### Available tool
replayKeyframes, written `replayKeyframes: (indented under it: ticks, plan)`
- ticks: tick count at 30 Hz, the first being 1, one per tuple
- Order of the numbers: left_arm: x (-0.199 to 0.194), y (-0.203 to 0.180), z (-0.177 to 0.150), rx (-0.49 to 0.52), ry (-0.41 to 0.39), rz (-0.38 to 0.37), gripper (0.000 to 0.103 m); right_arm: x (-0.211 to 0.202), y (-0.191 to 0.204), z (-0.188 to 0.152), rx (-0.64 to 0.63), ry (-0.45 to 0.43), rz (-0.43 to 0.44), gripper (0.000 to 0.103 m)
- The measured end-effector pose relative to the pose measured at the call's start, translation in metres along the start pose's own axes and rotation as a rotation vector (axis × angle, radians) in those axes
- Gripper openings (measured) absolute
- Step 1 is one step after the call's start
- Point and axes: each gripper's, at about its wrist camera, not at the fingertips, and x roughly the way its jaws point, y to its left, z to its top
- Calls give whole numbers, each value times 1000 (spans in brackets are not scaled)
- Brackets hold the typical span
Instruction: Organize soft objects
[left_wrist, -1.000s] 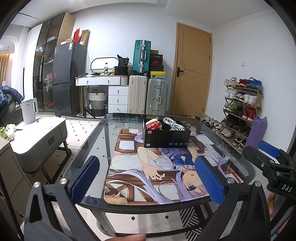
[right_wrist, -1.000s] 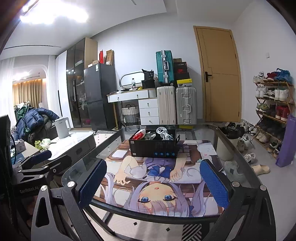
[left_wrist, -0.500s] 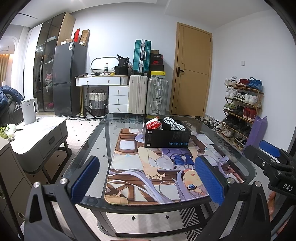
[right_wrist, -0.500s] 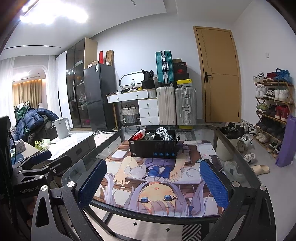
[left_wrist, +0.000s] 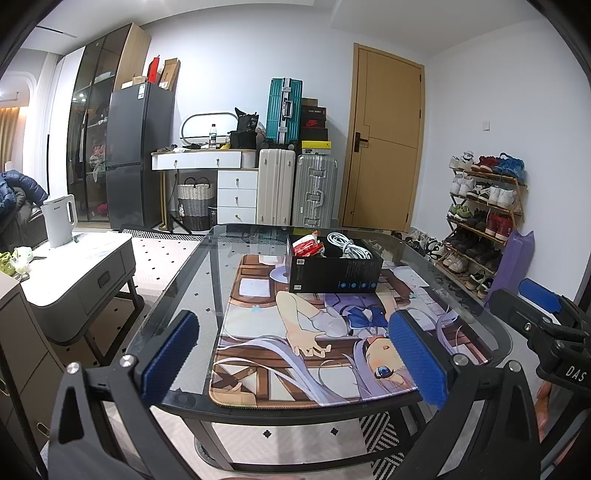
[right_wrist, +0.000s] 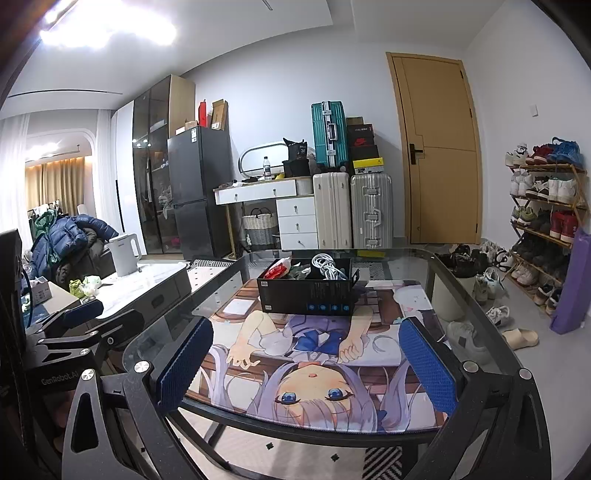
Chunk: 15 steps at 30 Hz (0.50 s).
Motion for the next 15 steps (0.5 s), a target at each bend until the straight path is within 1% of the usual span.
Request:
replayKeyframes:
  ticks: [6, 15]
  plan:
    - [-1, 1, -1, -1, 0, 5, 103, 0, 0, 0, -1, 0, 0, 102]
    - [1, -2, -2, 16, 0, 33, 103, 0, 1, -1, -1, 1, 1, 102]
